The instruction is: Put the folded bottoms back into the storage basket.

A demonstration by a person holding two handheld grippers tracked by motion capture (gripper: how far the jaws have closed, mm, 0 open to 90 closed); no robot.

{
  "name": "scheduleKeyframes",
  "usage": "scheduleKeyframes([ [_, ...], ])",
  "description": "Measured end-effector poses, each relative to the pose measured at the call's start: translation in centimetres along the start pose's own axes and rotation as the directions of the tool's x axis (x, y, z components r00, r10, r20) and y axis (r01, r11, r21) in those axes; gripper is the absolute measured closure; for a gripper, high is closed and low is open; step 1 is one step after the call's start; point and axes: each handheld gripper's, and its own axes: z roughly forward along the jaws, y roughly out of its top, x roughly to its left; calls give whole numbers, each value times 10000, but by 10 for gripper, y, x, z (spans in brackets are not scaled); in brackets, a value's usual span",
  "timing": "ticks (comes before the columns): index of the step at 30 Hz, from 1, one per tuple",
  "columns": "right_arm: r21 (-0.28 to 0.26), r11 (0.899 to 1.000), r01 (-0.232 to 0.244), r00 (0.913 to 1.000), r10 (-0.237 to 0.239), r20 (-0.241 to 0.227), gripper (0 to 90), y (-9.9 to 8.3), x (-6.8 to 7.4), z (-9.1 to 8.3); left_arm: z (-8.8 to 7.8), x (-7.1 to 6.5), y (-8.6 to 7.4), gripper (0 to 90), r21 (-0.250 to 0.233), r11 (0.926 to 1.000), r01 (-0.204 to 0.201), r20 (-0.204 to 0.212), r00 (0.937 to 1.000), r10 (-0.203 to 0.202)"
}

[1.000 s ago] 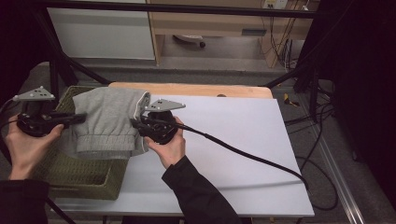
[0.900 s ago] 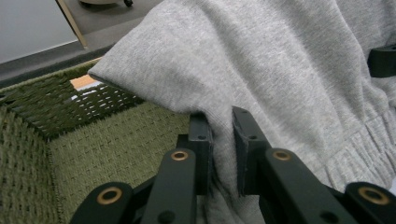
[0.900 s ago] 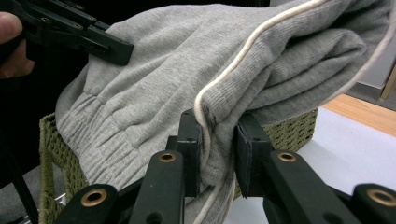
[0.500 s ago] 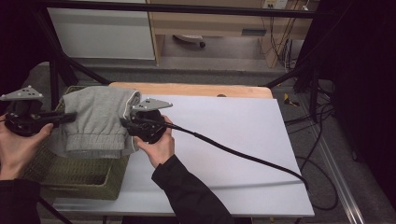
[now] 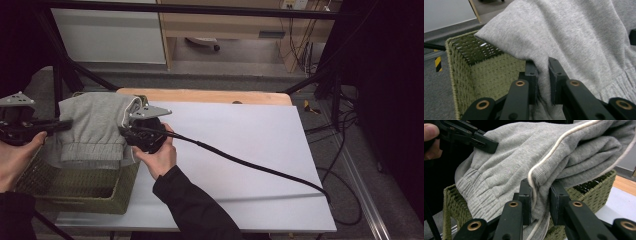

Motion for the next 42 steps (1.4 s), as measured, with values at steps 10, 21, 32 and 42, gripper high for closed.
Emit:
scheduleKeyframes([
  [10,30,10000,6,10000,-6,-94,748,0,6,12,-3,9,-3,794,118,9999,4,-192,9998,-1],
  [21,50,10000,48,9998,-47,-191,749,0,14,27,-8,22,-10,794,164,9998,98,-275,9996,-93],
  [32,115,9999,67,9994,-63,-342,749,-1,23,42,-12,33,-18,794,310,9992,260,-505,9984,-244],
  [42,274,9996,-15,9987,28,-501,748,-10,26,53,-9,38,-30,794,441,9984,347,-539,9980,-323],
])
